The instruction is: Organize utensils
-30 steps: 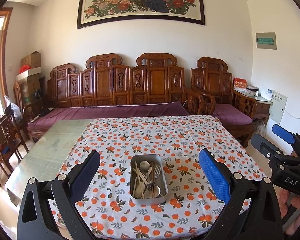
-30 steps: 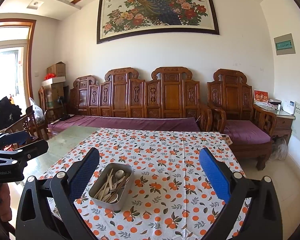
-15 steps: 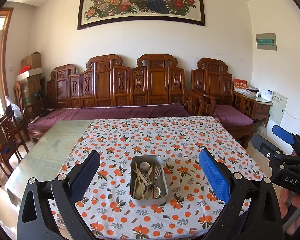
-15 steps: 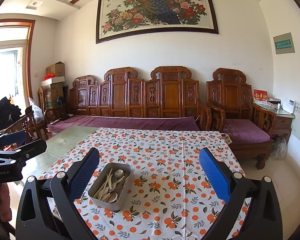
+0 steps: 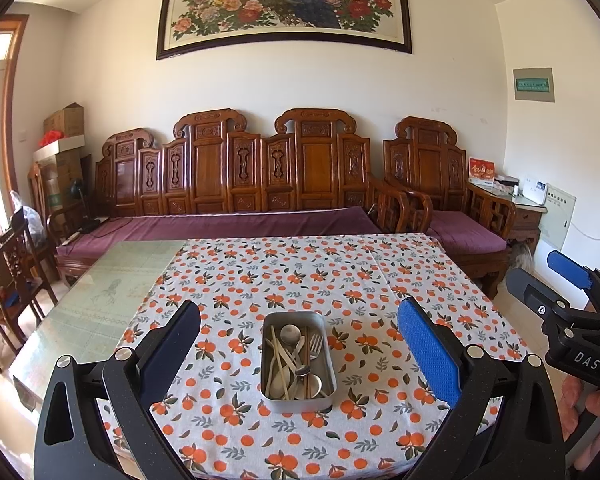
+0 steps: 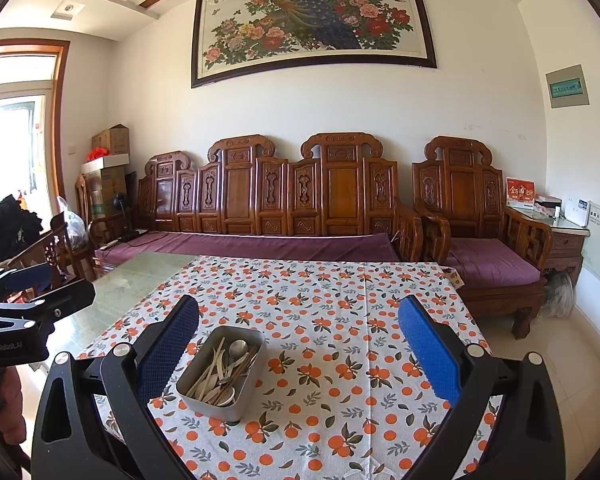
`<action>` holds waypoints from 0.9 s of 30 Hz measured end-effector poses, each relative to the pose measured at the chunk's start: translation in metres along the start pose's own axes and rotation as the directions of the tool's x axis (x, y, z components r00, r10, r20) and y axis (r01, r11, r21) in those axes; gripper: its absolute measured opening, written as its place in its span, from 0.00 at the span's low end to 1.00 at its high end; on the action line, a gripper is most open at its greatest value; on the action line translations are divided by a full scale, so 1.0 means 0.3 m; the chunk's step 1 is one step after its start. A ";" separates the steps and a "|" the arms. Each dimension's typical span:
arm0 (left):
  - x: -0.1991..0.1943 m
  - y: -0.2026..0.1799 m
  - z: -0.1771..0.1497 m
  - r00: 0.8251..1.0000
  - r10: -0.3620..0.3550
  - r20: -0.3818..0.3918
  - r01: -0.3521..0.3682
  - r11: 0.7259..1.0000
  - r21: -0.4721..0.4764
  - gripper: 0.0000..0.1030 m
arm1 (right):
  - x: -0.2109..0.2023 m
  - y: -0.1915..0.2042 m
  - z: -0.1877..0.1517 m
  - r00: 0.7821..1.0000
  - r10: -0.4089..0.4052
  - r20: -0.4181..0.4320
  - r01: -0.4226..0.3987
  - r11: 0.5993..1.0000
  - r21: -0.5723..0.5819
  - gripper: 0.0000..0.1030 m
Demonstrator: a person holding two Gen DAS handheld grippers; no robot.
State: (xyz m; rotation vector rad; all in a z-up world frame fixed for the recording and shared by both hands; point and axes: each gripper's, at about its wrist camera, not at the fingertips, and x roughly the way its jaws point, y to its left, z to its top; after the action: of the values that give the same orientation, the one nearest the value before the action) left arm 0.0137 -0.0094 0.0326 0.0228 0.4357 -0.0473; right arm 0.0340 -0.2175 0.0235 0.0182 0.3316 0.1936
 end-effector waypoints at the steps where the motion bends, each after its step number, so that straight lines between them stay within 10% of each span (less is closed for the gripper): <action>1: 0.000 -0.001 0.000 1.000 0.001 0.001 -0.001 1.000 0.000 0.92 | -0.001 0.000 0.002 1.000 0.000 0.000 0.000 1.000 0.001 0.98; 27: -0.012 -0.002 0.005 1.000 0.008 0.015 -0.008 1.000 0.003 0.92 | -0.007 -0.006 0.018 1.000 -0.004 0.003 0.004 1.000 0.005 0.98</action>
State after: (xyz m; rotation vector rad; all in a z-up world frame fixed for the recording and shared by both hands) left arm 0.0109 -0.0100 0.0355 0.0269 0.4208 -0.0402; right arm 0.0340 -0.2195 0.0292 0.0225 0.3294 0.1886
